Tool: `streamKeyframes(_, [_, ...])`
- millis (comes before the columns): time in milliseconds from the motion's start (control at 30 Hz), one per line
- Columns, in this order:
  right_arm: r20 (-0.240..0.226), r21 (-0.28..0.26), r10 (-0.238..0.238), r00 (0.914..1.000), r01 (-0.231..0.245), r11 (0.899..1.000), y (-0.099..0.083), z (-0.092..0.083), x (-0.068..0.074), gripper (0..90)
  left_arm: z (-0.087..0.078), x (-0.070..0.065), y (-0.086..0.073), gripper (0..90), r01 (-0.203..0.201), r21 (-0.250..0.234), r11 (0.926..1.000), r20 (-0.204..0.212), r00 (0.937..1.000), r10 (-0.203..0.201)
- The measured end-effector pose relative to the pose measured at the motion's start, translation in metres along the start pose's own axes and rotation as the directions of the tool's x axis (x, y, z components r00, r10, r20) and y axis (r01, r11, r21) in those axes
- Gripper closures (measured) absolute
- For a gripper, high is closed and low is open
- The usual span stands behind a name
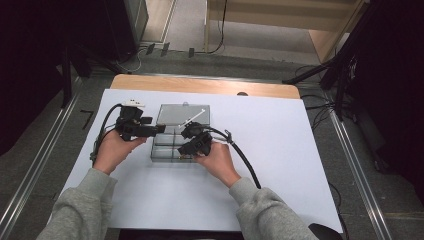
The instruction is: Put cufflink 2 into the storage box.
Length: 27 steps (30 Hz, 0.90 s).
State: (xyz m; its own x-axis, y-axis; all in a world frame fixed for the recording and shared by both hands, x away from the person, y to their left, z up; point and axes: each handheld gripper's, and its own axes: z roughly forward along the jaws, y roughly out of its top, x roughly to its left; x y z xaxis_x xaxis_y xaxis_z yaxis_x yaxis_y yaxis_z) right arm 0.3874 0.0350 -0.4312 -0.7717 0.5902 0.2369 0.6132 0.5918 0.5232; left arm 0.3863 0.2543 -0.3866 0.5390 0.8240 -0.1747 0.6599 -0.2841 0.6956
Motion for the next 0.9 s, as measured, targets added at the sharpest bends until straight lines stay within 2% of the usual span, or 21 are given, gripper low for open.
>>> streamKeyframes(100, [0.0,-0.022,-0.002,1.0,0.002,1.0,0.001,-0.006,-0.001,74.7,0.001,0.001,0.0,34.3,0.011,0.021,0.9997,0.002,0.9999,-0.011])
streamKeyframes(233, [0.005,-0.053,-0.004,1.0,0.004,0.999,0.002,-0.016,-0.002,73.8,0.001,0.002,0.003,35.1,0.022,0.025,0.9995,0.001,0.9998,-0.022])
streamKeyframes(333, [0.017,-0.082,0.0,0.9999,0.002,0.997,0.002,-0.026,-0.006,72.3,0.001,0.004,0.005,36.4,0.047,0.025,0.9986,0.014,0.9988,-0.047])
streamKeyframes(567, [0.045,-0.147,0.04,0.9982,-0.033,0.989,0.001,-0.046,-0.023,67.3,0.005,0.007,0.01,37.5,0.052,0.041,0.9978,0.015,0.9985,-0.053])
streamKeyframes(733, [0.057,-0.189,0.092,0.9941,-0.08,0.979,-0.001,-0.057,-0.039,64.4,0.009,0.009,0.014,38.2,0.051,0.05,0.9974,0.007,0.9986,-0.052])
streamKeyframes(833, [0.069,-0.204,0.102,0.9925,-0.086,0.975,-0.002,-0.06,-0.044,63.8,0.011,0.012,0.016,39.8,0.066,0.059,0.996,0.01,0.9977,-0.067])
streamKeyframes(900, [0.077,-0.211,0.105,0.9915,-0.086,0.974,-0.002,-0.062,-0.046,63.4,0.011,0.012,0.018,42.2,0.091,0.07,0.9934,0.014,0.9957,-0.092])
